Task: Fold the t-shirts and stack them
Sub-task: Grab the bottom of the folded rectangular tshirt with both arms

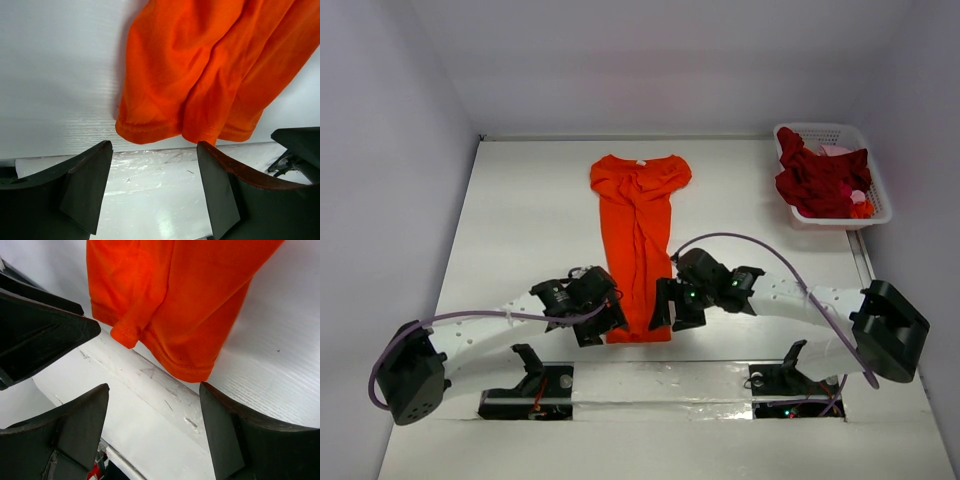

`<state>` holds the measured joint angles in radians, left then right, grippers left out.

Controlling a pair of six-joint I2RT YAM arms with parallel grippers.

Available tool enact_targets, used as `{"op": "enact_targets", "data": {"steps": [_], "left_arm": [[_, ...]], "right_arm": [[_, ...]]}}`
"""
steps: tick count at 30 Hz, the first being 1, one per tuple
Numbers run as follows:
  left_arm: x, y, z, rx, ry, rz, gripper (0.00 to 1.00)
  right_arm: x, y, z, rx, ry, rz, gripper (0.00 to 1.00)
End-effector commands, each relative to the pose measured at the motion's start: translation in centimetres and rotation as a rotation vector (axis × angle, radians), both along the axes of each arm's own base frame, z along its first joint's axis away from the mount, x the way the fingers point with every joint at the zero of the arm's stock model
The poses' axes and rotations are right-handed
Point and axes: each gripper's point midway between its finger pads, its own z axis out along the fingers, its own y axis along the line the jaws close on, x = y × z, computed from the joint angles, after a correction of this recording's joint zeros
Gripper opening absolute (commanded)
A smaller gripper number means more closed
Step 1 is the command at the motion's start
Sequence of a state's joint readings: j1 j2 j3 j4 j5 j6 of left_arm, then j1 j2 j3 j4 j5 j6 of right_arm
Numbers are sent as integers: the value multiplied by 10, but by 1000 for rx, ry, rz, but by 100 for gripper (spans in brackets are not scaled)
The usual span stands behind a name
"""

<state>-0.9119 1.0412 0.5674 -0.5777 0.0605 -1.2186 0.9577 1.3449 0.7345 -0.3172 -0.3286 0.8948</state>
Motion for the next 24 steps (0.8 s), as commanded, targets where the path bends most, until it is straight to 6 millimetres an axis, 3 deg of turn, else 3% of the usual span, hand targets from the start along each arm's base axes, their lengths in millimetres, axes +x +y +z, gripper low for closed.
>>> {"op": "enact_targets", "data": {"steps": [1, 9, 19, 24], "left_arm": [[-6, 5, -7, 47, 36, 21, 65], [-6, 0, -24, 41, 59, 54, 65], [-14, 10, -42, 72, 89, 85, 65], [-12, 15, -46, 85, 79, 101, 65]], "right_arm": [[1, 6, 16, 27, -20, -1, 78], [2, 5, -13, -14, 1, -6, 78], [10, 8, -57, -102, 33, -32, 74], [12, 9, -64, -120, 40, -34, 73]]}}
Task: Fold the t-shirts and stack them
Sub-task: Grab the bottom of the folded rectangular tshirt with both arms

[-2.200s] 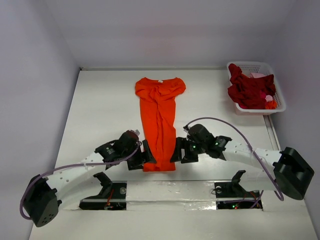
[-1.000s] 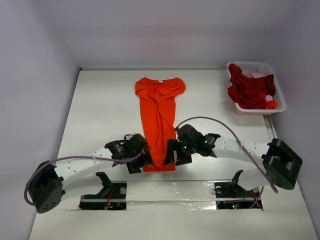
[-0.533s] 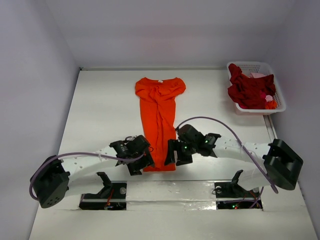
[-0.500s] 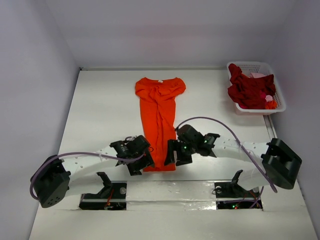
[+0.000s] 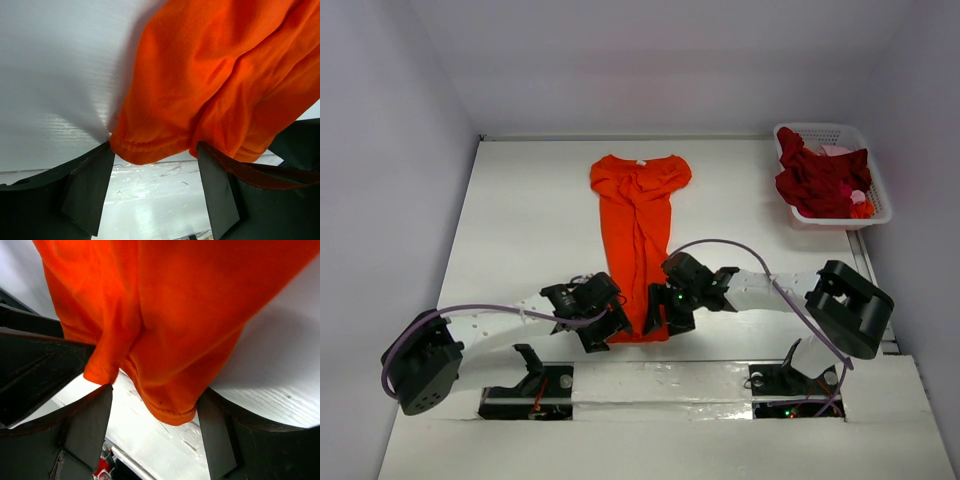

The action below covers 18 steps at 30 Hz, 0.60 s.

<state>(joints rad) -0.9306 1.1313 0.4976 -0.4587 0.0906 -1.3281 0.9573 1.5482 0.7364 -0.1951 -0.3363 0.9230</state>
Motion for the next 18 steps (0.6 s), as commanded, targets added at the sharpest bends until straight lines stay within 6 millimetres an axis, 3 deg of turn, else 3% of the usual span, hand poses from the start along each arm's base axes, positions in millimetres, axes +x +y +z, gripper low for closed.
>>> {"op": "enact_targets", "data": {"steps": [1, 8, 9, 13, 18], "left_arm": [[-7, 24, -21, 98, 7, 28, 65], [-4, 26, -8, 91, -17, 50, 63], [-5, 28, -7, 88, -18, 50, 60], [-7, 29, -10, 85, -1, 75, 53], [-3, 28, -14, 128, 2, 53, 52]], "right_arm": [[5, -4, -19, -60, -29, -12, 73], [8, -12, -6, -68, -58, -50, 71], [10, -13, -1, -65, -74, -60, 71], [11, -17, 3, -71, -85, -82, 70], [9, -19, -1, -79, -71, -91, 70]]}}
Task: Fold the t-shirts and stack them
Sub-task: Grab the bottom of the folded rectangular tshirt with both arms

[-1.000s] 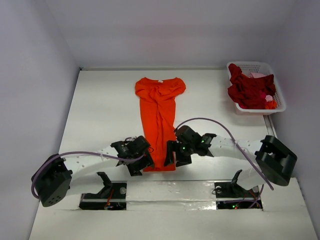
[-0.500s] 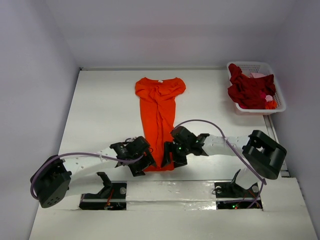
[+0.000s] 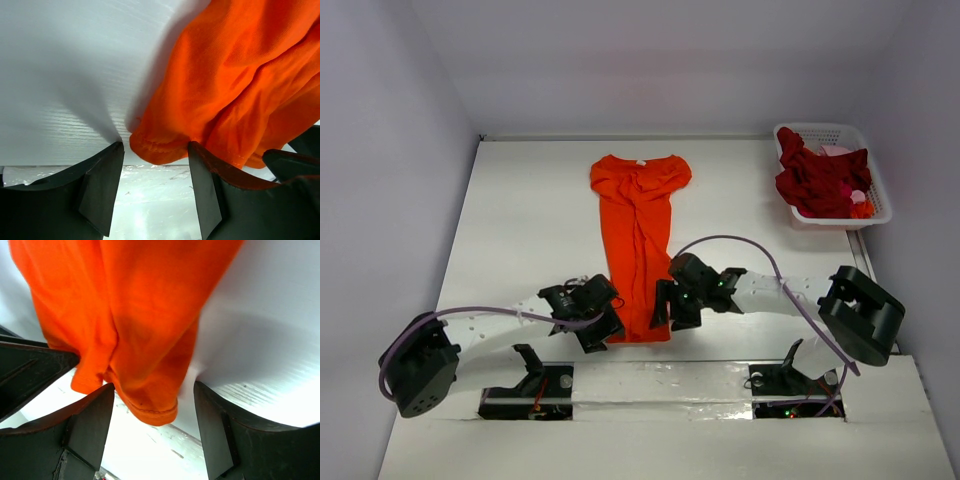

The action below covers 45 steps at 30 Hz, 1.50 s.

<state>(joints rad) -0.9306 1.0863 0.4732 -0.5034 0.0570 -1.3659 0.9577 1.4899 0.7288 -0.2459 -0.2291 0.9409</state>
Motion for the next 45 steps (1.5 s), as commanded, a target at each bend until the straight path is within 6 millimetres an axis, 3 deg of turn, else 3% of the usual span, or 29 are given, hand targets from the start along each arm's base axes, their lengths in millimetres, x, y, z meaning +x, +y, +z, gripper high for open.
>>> {"op": "enact_targets", "data": {"steps": [1, 9, 26, 32, 37, 45], "left_arm": [[5, 17, -12, 118, -17, 12, 52], [17, 20, -8, 161, -58, 49, 51], [5, 15, -4, 179, -48, 33, 49], [4, 17, -13, 204, -34, 33, 43], [3, 17, -12, 195, -37, 36, 28], [4, 16, -10, 190, -38, 44, 20]], "right_arm": [[-2, -6, -4, -24, -8, -21, 71], [-3, -7, -3, -14, -9, -22, 71], [-1, -2, -2, -5, -16, -12, 68], [-2, -3, -5, -11, -10, -11, 67], [-2, -3, -5, -9, -8, -12, 67], [-1, -2, -5, -9, -13, -12, 65]]}}
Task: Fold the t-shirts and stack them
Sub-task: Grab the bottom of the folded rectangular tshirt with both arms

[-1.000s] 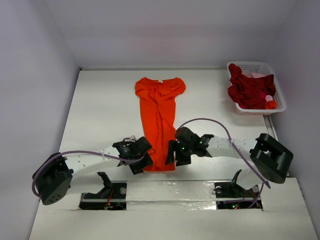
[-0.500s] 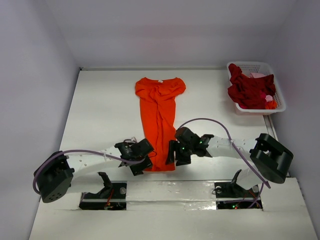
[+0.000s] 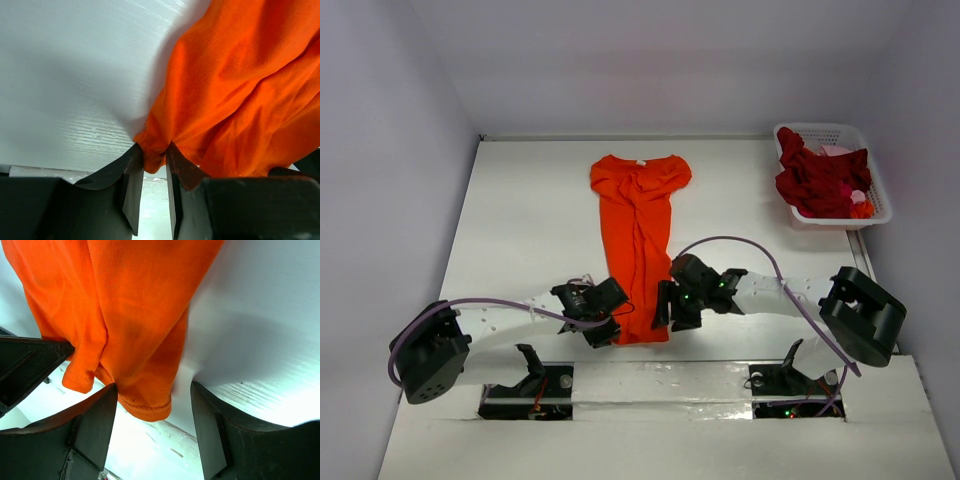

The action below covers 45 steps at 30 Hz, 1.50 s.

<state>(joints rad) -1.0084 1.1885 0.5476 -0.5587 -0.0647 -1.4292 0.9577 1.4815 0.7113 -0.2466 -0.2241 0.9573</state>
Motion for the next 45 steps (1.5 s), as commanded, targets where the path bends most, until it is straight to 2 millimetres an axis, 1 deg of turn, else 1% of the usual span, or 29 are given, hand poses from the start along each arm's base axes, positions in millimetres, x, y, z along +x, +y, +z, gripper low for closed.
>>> {"op": "enact_targets", "data": {"steps": [1, 10, 15, 16, 18, 21, 22, 23, 26, 29, 33, 34, 36, 37, 43, 45], "left_arm": [[-1, 15, -6, 64, -3, 28, 19], [3, 9, -4, 60, -11, 21, 18], [1, 10, -5, 56, -8, 26, 18], [2, 10, -4, 55, -10, 27, 18], [1, 11, -5, 58, -9, 28, 18], [2, 11, -3, 56, -12, 32, 18], [2, 12, -3, 55, -14, 34, 18], [2, 11, -3, 52, -12, 35, 18], [2, 7, -1, 41, -12, 32, 18], [3, 6, 1, 39, -14, 30, 18], [4, 5, 2, 39, -17, 33, 18], [5, 6, 2, 42, -20, 34, 18], [5, 5, 3, 40, -20, 33, 18], [5, 5, 3, 41, -21, 34, 18], [5, 6, 3, 40, -23, 37, 18], [6, 5, 3, 40, -23, 37, 18]], "right_arm": [[2, 2, -2, -2, -23, 5, 66], [4, 7, -5, -3, -19, 21, 64], [3, 12, -5, 0, -14, 46, 64], [3, 12, -5, 1, -13, 46, 59], [3, 12, -5, 1, -11, 42, 55], [2, 11, -6, 1, -7, 39, 52], [1, 10, -8, -3, -1, 38, 49], [1, 10, -9, -4, 1, 36, 48], [-1, 6, -9, -13, 10, 27, 48], [-4, 4, -3, -5, 14, 25, 51], [-11, 3, 3, 19, 38, 36, 52], [-16, 4, 4, 25, 43, 47, 52], [-17, 3, 5, 26, 44, 42, 52], [-20, 1, 5, 20, 42, 47, 51], [-22, 0, 2, 21, 53, 49, 49], [-24, 0, -5, 9, 66, 56, 49]]}}
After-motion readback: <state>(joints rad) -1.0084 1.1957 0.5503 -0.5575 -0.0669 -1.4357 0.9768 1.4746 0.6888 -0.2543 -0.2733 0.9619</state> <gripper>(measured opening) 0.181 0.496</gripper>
